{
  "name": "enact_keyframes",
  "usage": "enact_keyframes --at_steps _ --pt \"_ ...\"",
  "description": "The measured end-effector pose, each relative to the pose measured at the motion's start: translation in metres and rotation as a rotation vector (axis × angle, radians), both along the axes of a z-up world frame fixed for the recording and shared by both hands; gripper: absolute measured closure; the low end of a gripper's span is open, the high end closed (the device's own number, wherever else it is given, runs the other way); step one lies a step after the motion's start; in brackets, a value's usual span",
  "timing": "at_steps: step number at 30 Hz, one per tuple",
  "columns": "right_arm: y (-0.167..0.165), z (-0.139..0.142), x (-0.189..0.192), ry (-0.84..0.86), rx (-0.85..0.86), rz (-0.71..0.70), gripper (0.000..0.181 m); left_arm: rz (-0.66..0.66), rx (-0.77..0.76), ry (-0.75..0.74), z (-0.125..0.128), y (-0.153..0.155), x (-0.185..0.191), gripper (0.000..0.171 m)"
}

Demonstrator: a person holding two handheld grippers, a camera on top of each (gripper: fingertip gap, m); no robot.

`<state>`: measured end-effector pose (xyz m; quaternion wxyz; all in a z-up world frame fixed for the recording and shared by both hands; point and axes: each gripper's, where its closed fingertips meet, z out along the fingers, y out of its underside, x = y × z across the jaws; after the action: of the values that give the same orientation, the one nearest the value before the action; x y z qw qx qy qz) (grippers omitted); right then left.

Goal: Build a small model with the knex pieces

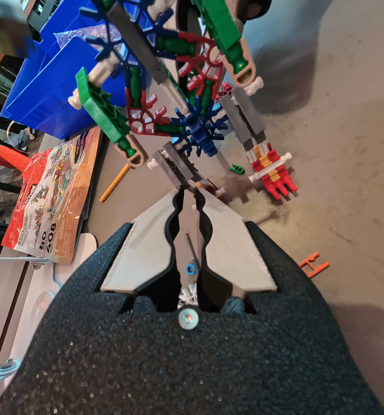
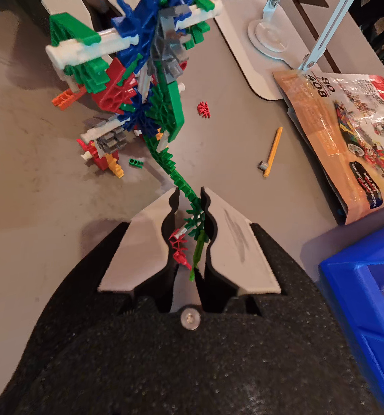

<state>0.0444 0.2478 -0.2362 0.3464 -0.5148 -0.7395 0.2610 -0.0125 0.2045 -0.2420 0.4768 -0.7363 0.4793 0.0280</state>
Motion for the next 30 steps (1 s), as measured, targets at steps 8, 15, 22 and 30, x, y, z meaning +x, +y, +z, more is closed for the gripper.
enact_keyframes --at_steps 8,15,22,30 --pt "-0.003 0.002 -0.001 0.053 -0.015 -0.015 0.165 0.028 -0.019 -0.035 0.001 0.000 -0.006 0.150" --pt "-0.003 0.002 -0.001 0.057 -0.011 -0.018 0.166 0.079 0.012 -0.097 0.031 -0.024 -0.015 0.145" --pt "-0.005 0.004 -0.003 0.068 -0.006 -0.014 0.168 0.043 0.105 -0.209 0.063 -0.038 0.034 0.137" --pt "-0.007 0.003 -0.005 0.064 0.000 -0.010 0.170 0.057 0.157 -0.150 0.060 -0.027 0.041 0.159"
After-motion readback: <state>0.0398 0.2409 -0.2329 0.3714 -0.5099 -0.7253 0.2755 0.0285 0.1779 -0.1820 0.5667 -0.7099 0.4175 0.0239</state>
